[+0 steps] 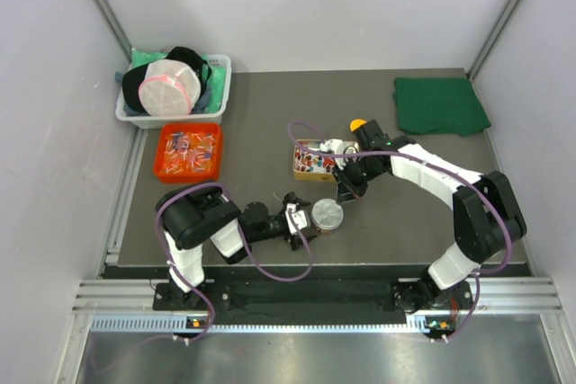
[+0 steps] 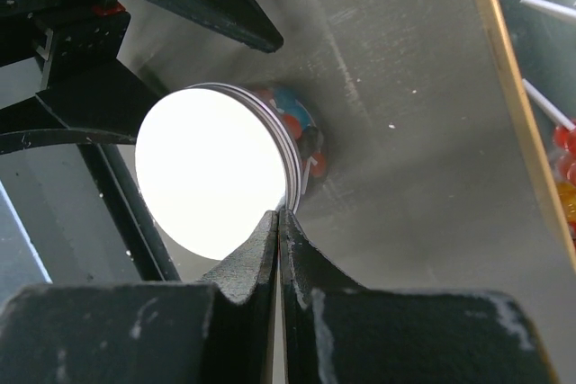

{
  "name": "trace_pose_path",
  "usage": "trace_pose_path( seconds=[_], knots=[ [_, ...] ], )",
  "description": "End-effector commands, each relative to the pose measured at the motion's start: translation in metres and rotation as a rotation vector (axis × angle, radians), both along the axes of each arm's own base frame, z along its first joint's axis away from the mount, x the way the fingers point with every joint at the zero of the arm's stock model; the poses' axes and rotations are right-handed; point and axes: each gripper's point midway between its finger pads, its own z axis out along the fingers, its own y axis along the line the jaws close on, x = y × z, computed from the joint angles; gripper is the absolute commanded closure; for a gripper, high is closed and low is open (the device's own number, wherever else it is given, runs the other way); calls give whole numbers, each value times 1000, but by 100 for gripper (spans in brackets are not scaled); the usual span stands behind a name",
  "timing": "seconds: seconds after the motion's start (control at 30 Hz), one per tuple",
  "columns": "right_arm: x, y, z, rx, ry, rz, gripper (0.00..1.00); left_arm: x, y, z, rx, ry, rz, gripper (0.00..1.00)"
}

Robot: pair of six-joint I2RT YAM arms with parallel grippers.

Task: Pack the candies
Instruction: Screw the bottle lid onto the packing bottle.

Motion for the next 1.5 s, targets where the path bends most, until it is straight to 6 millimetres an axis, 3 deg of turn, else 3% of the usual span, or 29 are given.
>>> trace_pose_path(
  seconds=[0.0,0.5,0.9,1.3,1.47],
  knots=[
    [-17,-4,-5,-20,58,9,100,-13,-12,47,-176,-118,-102,1],
    [-24,3,-3,-2,89,38,100,-10,-21,31,-146,-13,-107,1],
    [-34,7,-4,-4,98,70,100,-19,-26,38,-188,3,-163,1],
    [-49,-1,0,-35,133,119,100,-1,-24,39,-175,-54,-79,25],
    [-53,-1,2,-32,147,133,100,2,-22,39,-173,-63,-64,27]
  ],
)
